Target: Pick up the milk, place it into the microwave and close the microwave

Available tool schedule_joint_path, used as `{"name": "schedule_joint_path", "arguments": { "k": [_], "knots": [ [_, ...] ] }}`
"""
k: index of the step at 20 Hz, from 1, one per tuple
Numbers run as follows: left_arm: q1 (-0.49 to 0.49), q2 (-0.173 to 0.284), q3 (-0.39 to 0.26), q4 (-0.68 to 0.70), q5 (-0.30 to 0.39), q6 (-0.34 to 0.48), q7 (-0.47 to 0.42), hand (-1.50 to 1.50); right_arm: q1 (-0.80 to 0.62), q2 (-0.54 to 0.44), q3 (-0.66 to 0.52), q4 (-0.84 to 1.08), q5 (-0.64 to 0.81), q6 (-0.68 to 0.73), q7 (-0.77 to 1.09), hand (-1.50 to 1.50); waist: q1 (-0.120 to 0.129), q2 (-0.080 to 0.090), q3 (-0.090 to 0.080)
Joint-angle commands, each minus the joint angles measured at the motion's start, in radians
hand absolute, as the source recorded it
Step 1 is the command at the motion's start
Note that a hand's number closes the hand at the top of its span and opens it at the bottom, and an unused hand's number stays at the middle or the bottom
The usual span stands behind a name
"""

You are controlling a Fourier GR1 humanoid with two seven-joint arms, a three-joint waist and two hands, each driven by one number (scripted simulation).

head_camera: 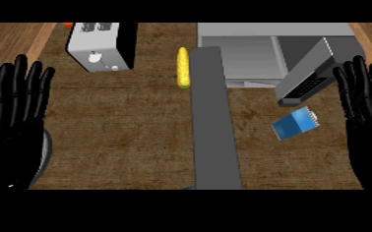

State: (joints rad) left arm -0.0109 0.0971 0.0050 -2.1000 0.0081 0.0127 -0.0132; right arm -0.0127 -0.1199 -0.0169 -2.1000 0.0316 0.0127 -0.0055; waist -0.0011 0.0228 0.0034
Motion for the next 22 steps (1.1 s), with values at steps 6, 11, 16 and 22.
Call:
{"name": "schedule_joint_path", "arguments": {
  "k": [6,11,16,22],
  "knots": [
    [0.053,-0.012,-0.022,0.047,0.009,-0.032,-0.009,-1.50,0.110,-0.188,-0.232,-0.020,-0.391,0.312,-0.024,-1.50,-0.013,-0.026,-0.003],
    [0.163,-0.096,-0.069,0.119,0.179,0.009,-0.080,-1.50,0.200,-0.212,-0.239,0.065,-0.494,0.418,0.010,-1.50,-0.008,-0.024,-0.003],
    [0.278,-0.093,-0.078,0.012,0.212,-0.040,-0.050,-1.50,0.230,-0.202,-0.282,0.061,-0.519,0.458,0.034,-1.50,0.001,-0.025,-0.003],
    [0.392,-0.097,-0.156,0.047,0.168,-0.029,-0.200,-1.50,0.183,-0.142,-0.267,0.213,-0.368,0.495,-0.073,-1.50,0.005,-0.023,-0.003]
  ]
}}
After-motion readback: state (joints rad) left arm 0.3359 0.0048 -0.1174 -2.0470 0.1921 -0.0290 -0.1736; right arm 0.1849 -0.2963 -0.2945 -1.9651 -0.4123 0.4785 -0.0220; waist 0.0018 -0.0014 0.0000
